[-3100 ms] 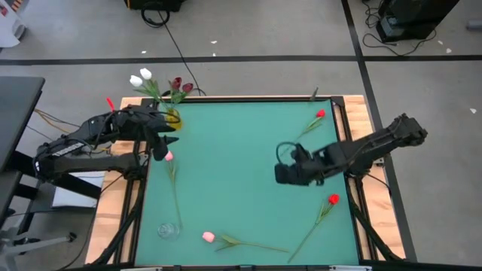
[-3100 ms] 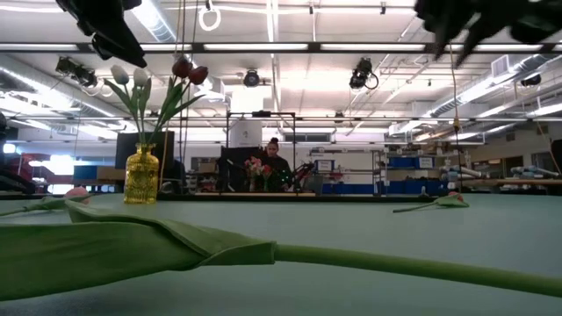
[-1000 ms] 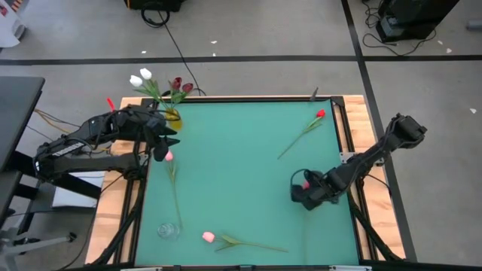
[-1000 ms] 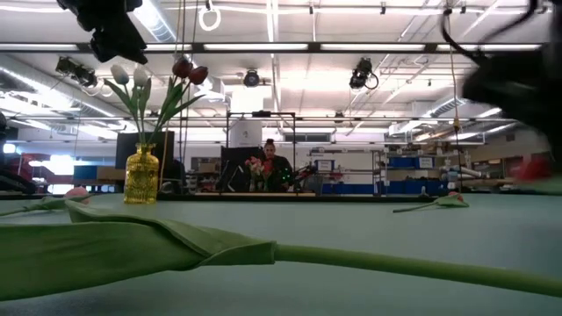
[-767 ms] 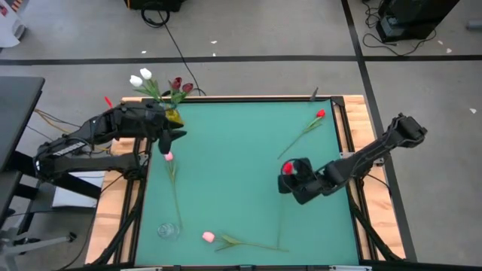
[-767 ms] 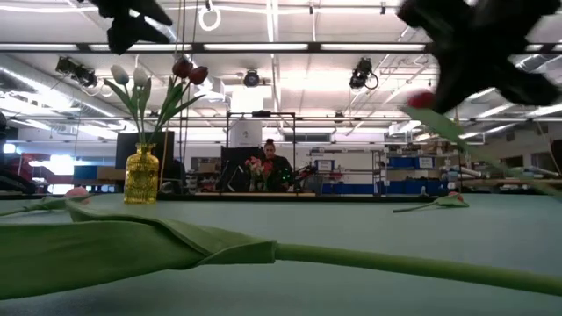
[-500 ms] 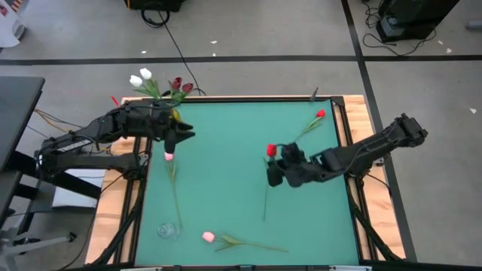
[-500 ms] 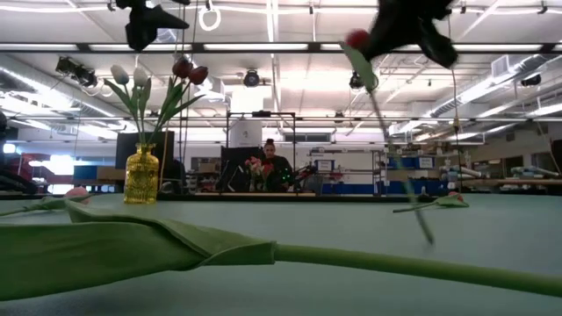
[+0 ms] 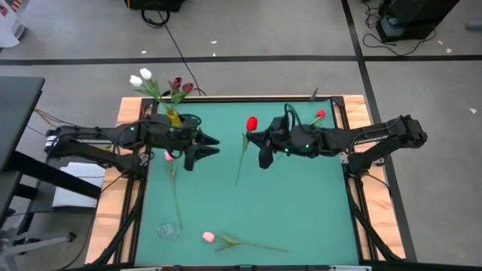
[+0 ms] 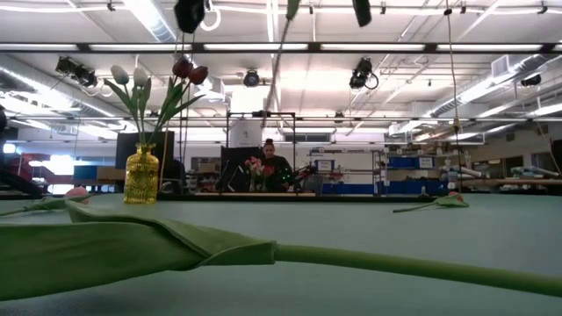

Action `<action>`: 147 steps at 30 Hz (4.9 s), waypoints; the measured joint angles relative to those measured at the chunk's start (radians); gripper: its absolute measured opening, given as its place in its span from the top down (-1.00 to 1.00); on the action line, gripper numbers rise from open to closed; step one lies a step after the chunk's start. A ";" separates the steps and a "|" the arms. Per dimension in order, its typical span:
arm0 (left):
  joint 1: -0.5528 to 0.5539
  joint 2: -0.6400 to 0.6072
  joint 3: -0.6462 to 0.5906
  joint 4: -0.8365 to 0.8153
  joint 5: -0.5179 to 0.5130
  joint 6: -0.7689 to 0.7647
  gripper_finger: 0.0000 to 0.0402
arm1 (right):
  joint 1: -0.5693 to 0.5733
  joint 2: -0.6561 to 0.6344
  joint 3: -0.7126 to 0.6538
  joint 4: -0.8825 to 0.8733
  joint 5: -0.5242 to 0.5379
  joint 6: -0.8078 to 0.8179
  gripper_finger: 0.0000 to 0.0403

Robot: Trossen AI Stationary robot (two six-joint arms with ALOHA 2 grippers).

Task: Sort flowers into vase by color
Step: Put the bottom red flower into the transparent vase

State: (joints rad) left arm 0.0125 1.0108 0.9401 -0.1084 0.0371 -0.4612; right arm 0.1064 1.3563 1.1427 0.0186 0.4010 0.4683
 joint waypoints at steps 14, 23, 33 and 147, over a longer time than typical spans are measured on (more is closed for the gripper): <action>-0.027 0.216 0.000 0.275 -0.025 0.005 0.04 | -0.023 0.000 0.000 0.123 -0.186 -0.105 0.97; -0.044 0.274 0.000 0.365 -0.025 0.011 0.12 | -0.024 0.000 0.000 0.123 -0.188 -0.107 0.96; -0.043 0.273 0.000 0.378 -0.032 0.032 0.93 | -0.024 0.000 0.000 0.122 -0.241 -0.163 0.84; -1.476 -0.227 -0.260 -0.081 -1.088 0.074 0.89 | 0.003 -0.798 -0.283 -0.461 -0.112 -0.259 0.46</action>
State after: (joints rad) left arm -1.4639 0.7834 0.6804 -0.1899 -1.0512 -0.3869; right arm 0.1093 0.5579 0.8593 -0.4427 0.2893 0.2096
